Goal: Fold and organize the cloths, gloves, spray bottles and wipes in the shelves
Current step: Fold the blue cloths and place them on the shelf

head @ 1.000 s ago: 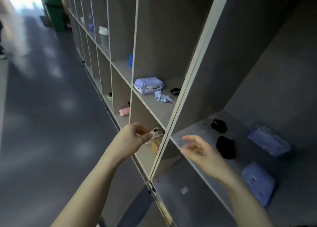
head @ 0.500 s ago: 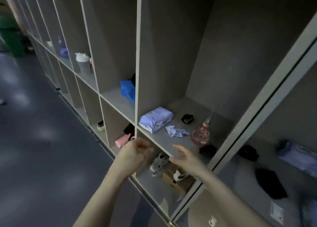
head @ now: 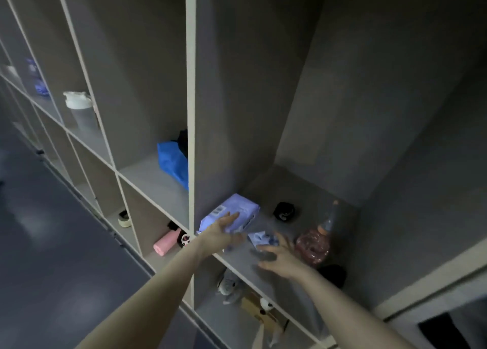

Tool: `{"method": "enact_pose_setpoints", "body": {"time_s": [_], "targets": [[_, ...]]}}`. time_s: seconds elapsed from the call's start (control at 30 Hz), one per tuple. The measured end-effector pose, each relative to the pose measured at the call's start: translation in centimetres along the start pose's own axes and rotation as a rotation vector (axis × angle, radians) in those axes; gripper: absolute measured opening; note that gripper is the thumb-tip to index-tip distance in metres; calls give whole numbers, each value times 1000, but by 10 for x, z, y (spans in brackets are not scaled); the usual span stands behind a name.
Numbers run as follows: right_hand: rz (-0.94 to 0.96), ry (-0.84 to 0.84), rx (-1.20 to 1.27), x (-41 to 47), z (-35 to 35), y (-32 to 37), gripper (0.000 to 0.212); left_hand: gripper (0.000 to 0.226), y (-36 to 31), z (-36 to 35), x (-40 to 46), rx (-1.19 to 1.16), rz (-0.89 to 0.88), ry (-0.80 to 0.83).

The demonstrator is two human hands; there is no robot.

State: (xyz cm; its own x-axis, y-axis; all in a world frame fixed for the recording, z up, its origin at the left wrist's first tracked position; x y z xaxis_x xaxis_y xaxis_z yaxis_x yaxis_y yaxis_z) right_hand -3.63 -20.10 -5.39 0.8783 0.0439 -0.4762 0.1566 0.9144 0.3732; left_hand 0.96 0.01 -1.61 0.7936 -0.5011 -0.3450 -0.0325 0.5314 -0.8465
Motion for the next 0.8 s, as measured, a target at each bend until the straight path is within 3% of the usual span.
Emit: {"method": "enact_pose_setpoints", "body": {"time_s": [0.03, 0.17, 0.3, 0.37, 0.47, 0.57, 0.67, 0.73, 0.8], "targets": [[-10, -3, -25, 9, -2, -2, 51, 75, 4, 3, 17, 24, 29, 4], [-58, 50, -175, 23, -11, -9, 52, 61, 26, 3, 54, 530, 163, -23], [-80, 18, -245, 26, -17, -13, 68, 59, 33, 6, 65, 641, 166, 61], [-87, -29, -209, 28, -16, -11, 66, 61, 37, 15, 73, 650, 188, 123], [-101, -132, 57, 27, -8, -6, 49, 67, 43, 25, 80, 584, 214, 205], [-41, -238, 705, 8, 6, 7, 16, 65, 32, 27, 71, 610, 215, 236], [35, -355, 1120, -29, 31, 27, 14, 52, 1, 32, 62, 327, 137, 141], [108, -410, 1187, -55, 50, 44, 18, 40, -29, 35, 49, -80, -22, 91], [183, -419, 1168, -74, 63, 59, 23, 34, -66, 32, 29, -331, -165, 140]]}}
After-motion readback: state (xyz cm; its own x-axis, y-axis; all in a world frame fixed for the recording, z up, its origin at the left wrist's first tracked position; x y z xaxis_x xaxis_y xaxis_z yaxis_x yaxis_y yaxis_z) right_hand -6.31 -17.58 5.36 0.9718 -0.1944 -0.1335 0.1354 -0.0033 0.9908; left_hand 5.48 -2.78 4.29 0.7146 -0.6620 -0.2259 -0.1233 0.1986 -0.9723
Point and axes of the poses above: each hand's wrist, its own x-axis towards the middle knuckle, its own z-axis out of the back of the hand, y = z × x, the point moved 2 cm from there along x, towards the middle knuckle, and after that the axes turned 7 degrees about y, right-handed, at the moved point
